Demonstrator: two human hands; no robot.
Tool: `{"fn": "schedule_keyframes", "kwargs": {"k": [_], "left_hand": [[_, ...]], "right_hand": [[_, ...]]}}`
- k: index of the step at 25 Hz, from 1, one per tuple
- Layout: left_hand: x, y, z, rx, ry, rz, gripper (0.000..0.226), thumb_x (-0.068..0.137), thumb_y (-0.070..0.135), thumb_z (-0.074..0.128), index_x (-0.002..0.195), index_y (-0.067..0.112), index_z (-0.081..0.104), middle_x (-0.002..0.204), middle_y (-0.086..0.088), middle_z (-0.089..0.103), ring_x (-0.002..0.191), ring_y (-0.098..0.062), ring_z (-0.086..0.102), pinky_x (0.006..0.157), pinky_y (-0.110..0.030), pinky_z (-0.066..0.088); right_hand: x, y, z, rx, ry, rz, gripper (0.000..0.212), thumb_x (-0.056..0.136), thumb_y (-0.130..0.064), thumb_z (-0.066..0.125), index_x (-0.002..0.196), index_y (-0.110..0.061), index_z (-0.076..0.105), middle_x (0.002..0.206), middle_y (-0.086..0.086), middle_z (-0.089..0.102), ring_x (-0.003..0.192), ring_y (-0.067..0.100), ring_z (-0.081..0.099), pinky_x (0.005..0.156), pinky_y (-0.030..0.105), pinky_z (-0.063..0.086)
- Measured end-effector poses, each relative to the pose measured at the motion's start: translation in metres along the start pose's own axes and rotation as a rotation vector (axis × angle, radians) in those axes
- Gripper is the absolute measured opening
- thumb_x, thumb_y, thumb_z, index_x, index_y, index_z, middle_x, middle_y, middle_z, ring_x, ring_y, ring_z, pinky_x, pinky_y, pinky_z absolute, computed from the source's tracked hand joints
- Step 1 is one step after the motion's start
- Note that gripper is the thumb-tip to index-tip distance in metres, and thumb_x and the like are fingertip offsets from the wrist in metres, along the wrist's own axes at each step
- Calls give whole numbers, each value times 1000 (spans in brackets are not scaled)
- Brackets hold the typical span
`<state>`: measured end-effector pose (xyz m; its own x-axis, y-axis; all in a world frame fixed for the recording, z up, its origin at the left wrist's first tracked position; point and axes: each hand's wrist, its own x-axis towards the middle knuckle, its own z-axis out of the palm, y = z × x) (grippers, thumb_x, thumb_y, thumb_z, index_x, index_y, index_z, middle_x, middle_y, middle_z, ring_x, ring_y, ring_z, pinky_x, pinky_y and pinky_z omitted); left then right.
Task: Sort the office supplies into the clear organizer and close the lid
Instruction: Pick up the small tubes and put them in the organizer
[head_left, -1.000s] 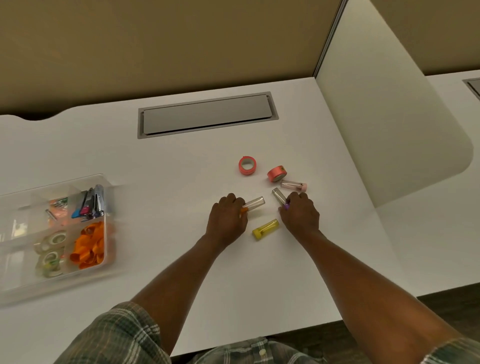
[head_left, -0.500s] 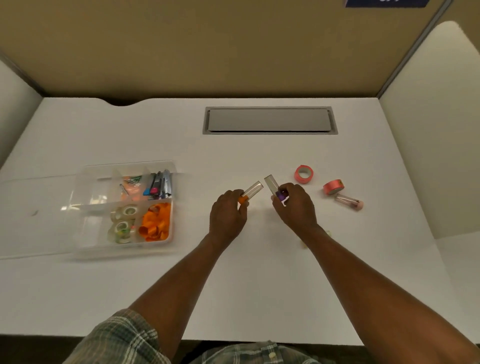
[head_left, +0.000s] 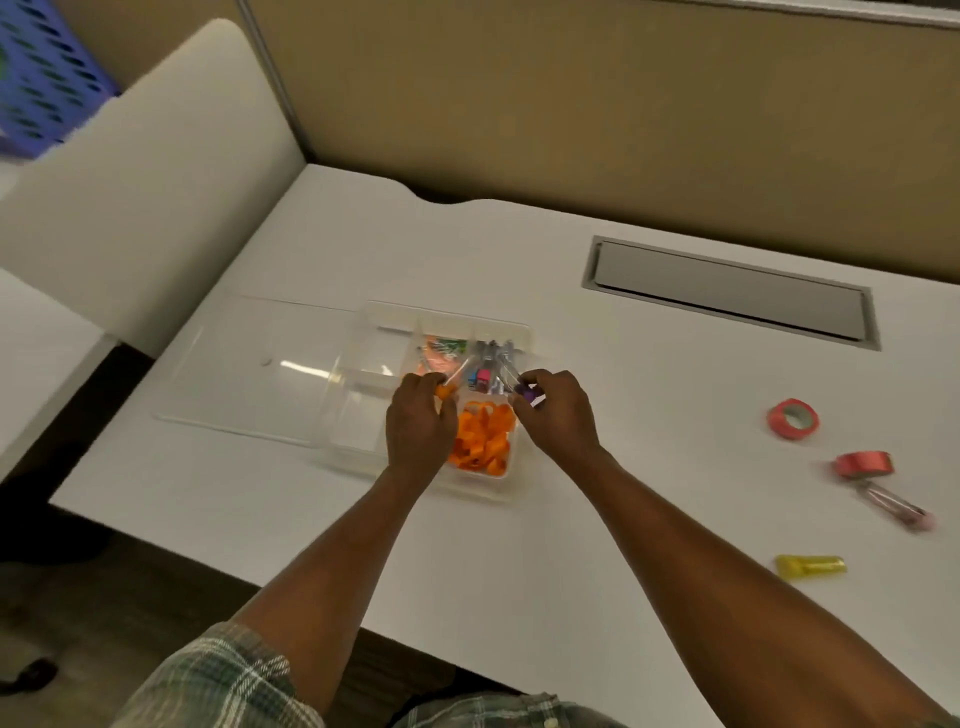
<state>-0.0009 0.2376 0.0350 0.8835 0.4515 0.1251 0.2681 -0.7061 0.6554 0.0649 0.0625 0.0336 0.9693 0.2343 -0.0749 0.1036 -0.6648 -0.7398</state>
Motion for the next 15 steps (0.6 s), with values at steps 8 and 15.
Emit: {"fn": "schedule_keyframes", "kwargs": {"k": [8, 15], "left_hand": [[59, -79, -54, -34, 43, -392, 27, 92, 27, 63, 104, 4, 71, 98, -17, 69, 93, -33, 64, 72, -28, 41], [87, -88, -49, -52, 11, -463, 30, 82, 33, 75, 96, 10, 63, 91, -11, 71, 85, -28, 65, 69, -30, 45]], "right_hand": [[42, -87, 86, -28, -130, 58, 23, 87, -34, 70, 98, -13, 70, 93, 7, 72, 87, 26, 65, 71, 30, 47], [74, -118, 120, -30, -134, 225, 43, 86, -45, 69, 105, -7, 61, 100, 10, 68, 94, 30, 64, 71, 31, 43]]}}
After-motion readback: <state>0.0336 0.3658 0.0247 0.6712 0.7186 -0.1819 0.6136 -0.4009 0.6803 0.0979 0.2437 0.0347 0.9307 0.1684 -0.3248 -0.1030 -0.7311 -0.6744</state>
